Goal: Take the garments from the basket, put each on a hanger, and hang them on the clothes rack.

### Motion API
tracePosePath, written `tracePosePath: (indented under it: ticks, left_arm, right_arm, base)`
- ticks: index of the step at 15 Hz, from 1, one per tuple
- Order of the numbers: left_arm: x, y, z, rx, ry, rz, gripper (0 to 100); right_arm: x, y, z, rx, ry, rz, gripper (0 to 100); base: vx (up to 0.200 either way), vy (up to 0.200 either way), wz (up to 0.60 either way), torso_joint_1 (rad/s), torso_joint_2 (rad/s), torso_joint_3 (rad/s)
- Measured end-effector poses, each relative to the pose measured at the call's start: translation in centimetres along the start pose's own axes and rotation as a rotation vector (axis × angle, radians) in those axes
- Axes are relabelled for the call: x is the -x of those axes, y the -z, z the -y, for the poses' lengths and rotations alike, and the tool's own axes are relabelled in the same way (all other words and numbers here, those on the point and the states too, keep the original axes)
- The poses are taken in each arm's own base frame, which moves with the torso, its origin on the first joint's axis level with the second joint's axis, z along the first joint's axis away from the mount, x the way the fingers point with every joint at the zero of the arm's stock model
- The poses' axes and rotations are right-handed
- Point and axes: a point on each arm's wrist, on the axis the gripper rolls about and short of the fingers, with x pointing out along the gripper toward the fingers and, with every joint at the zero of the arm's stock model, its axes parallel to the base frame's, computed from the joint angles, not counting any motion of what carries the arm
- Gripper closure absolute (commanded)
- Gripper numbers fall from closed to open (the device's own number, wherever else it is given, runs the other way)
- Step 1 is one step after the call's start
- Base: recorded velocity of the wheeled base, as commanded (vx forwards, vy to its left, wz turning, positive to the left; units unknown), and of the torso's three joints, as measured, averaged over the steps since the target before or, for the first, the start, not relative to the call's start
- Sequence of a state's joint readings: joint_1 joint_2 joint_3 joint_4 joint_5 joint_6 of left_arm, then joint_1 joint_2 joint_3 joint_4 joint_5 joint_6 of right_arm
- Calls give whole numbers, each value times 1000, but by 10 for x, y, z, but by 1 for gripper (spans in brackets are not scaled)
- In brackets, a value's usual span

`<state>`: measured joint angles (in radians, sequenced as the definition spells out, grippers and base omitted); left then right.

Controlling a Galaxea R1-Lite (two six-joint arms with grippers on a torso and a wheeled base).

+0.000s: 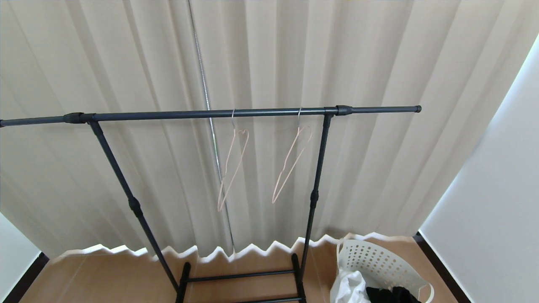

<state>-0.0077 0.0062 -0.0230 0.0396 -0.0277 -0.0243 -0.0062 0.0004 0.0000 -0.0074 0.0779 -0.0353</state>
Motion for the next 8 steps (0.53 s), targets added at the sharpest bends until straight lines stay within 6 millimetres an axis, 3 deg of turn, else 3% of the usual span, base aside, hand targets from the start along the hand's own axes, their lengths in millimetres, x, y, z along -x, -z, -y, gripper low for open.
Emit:
tracePosePath:
  ticks: [8]
  left_arm:
    - [0, 0, 0, -2, 1, 0, 0]
  right_arm:
    - [0, 0, 0, 1, 0, 0, 0]
  base:
    - [0, 0, 0, 0, 0, 0]
